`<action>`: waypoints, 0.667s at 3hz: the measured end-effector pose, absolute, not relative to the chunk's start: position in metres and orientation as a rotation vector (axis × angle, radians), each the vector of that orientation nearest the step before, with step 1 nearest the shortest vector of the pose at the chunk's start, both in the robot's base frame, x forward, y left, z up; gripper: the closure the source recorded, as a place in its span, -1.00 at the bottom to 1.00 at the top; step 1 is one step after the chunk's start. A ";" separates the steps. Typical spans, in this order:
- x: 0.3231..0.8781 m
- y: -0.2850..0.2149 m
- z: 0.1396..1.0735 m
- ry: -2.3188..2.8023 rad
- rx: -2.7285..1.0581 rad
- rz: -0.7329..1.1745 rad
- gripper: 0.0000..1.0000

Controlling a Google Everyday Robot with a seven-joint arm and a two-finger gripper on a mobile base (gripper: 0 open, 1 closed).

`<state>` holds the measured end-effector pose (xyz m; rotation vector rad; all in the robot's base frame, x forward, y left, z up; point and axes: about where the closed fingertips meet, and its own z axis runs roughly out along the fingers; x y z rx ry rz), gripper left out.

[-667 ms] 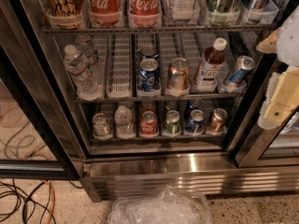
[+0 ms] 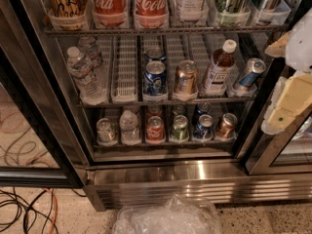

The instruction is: Pick water bottle from bottom shelf of fridge

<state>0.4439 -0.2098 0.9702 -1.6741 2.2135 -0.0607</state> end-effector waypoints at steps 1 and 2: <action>0.441 -0.182 0.931 2.248 -1.509 0.116 -1.00; 0.428 -0.142 0.868 2.334 -1.273 0.358 -1.00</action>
Offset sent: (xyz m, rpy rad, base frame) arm 0.0735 0.1101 -0.1835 0.7124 -0.1186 -0.5261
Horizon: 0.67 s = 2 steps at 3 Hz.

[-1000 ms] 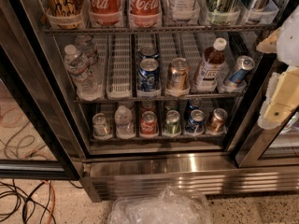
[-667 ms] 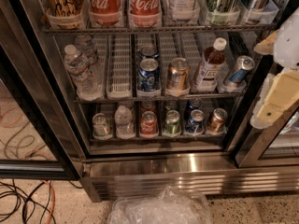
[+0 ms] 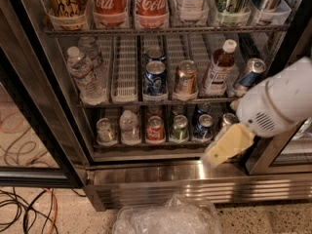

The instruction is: Pick water bottle from bottom shelf of fridge

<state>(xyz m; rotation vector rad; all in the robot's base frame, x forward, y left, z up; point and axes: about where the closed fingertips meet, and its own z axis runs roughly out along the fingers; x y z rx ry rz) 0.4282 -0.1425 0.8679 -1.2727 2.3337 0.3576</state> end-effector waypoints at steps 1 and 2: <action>0.416 -0.104 0.814 2.357 -1.084 0.557 -1.00; 0.427 -0.096 0.813 2.320 -1.020 0.545 -1.00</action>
Offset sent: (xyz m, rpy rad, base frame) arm -0.0123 0.0327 -0.0468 0.1396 0.0638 -0.0804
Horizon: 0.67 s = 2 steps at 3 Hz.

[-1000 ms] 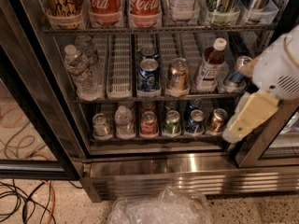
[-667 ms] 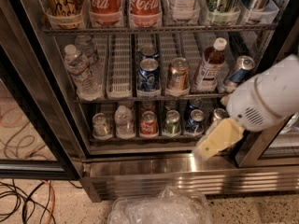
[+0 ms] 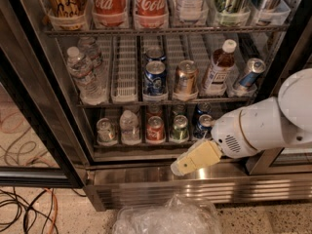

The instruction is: Pick water bottle from bottom shelf of fridge

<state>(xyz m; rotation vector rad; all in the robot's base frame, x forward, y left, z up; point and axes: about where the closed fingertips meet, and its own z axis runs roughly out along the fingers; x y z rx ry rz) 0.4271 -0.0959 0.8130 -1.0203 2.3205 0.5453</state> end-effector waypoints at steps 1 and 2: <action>0.427 -0.096 0.814 2.320 -1.021 0.543 -1.00; 0.438 -0.086 0.803 2.269 -0.963 0.578 -1.00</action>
Offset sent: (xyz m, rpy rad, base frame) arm 0.0542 0.0435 -0.0499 0.3050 -0.1634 -0.1291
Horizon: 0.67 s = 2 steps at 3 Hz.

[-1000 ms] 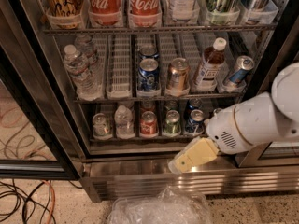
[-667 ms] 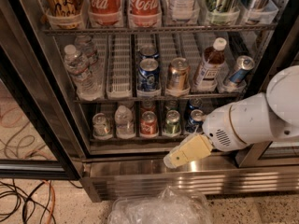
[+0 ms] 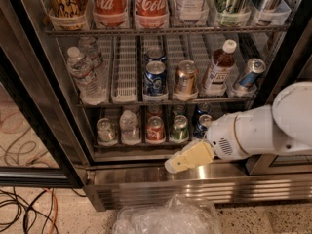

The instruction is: Pick water bottle from bottom shelf of fridge

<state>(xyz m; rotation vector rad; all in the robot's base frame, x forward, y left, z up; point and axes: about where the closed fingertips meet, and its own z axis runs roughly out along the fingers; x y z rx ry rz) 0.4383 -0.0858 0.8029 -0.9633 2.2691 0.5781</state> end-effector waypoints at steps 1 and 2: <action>0.438 -0.053 0.754 2.175 -0.864 0.740 -1.00; 0.456 -0.029 0.737 2.023 -0.769 0.800 -1.00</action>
Offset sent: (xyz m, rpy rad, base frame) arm 0.1298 0.0264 -0.0550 0.3948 -0.5556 -0.4124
